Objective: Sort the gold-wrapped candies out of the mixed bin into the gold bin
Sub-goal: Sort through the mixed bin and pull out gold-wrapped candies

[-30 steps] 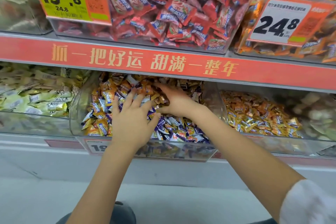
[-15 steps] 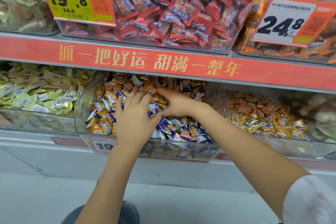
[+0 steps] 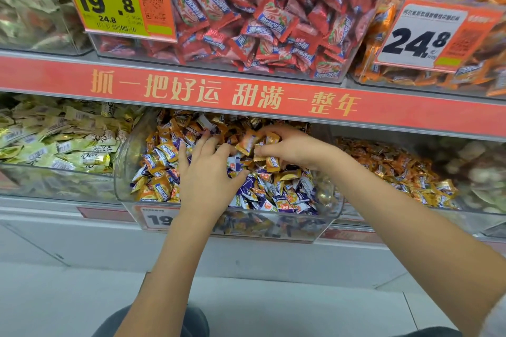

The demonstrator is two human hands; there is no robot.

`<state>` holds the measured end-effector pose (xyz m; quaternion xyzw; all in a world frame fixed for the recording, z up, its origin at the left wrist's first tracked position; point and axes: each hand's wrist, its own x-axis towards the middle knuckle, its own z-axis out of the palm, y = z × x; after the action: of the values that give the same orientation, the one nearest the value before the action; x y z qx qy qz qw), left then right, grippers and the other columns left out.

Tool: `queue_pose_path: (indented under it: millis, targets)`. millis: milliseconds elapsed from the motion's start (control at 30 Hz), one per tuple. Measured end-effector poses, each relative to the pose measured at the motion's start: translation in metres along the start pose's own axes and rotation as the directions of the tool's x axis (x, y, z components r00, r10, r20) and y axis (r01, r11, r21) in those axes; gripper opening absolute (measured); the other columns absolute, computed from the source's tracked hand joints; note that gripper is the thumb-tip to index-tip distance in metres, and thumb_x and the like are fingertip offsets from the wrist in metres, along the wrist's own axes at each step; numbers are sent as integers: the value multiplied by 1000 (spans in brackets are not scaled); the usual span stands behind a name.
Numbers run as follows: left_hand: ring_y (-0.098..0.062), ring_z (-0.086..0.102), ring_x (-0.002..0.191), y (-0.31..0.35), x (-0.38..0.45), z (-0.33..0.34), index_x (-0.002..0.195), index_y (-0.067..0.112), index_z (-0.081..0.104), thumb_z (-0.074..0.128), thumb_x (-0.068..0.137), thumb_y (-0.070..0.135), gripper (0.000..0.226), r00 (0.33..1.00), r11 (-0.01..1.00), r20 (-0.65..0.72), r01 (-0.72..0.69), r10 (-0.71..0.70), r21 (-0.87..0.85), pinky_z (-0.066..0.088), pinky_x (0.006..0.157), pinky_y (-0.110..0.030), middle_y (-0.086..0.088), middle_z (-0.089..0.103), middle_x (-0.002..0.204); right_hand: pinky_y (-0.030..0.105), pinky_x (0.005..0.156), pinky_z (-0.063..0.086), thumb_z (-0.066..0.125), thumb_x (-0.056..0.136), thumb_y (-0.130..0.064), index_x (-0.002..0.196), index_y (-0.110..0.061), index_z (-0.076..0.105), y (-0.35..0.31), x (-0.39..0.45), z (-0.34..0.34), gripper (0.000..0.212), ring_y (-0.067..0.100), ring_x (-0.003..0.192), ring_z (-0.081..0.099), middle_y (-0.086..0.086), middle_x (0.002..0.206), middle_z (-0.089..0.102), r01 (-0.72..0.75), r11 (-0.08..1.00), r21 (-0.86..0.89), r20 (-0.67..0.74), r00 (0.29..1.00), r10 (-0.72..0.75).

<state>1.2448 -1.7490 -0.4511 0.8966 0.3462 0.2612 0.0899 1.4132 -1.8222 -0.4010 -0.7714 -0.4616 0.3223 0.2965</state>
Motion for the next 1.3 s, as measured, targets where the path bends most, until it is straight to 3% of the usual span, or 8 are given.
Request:
queue_pose_path:
  millis: [333,467,600,800,933,1033,1100,1300]
  targets:
    - [-8,60,100,34,3,-5,124,18,59,74,80,29,47,996,839,26,-57,84,-541,50,90,-30,4,67,111,17,38,34,57,94,-33,119,-6,54,-1,-14,-2,37,12,57,48,10,101,60,-205,844,495,87,978,187]
    - [5,59,81,34,7,-6,119,16,65,77,77,17,43,995,804,97,50,10,-593,43,72,0,2,70,96,16,35,32,50,97,-30,113,-8,55,2,-18,0,28,15,59,45,13,88,57,-203,756,623,95,978,184]
    - [0,61,81,29,7,-6,121,19,63,76,76,8,48,984,792,175,102,6,-602,51,74,-10,1,69,96,16,35,31,51,97,-26,106,-5,61,-4,-25,0,25,16,59,45,13,89,62,-171,687,706,58,981,184]
    - [-12,58,109,23,3,-8,126,28,58,68,85,33,43,912,974,373,-103,173,-202,50,88,-32,7,63,122,16,37,29,56,95,-21,93,-8,66,3,-87,-15,16,9,50,36,6,94,65,-22,828,560,-295,929,224]
    - [-16,50,122,31,3,-6,135,37,49,59,90,41,46,869,969,432,-240,241,-58,40,97,-34,6,57,132,16,38,35,58,94,-21,96,-10,66,38,-116,-37,14,9,51,42,10,104,66,40,833,552,-548,770,327]
    - [-14,57,107,30,4,-3,120,36,62,60,91,35,29,901,979,391,-136,187,-154,40,93,-33,8,66,117,25,58,55,51,98,-29,123,-2,56,65,-111,-58,37,9,83,55,8,114,61,-29,730,682,-520,684,513]
    - [-14,62,95,30,4,-1,113,33,67,59,92,31,23,914,974,374,-80,157,-212,45,84,-32,6,70,107,31,68,56,38,101,-41,110,-10,63,81,-105,-70,41,22,71,45,18,124,60,-72,575,815,-327,762,559]
    - [-13,61,76,30,7,1,120,11,63,58,94,22,29,974,932,210,2,80,-363,46,71,-28,-7,70,100,49,112,20,13,99,-58,134,-20,48,110,-106,-86,62,19,135,37,4,143,48,-124,583,803,-199,866,459]
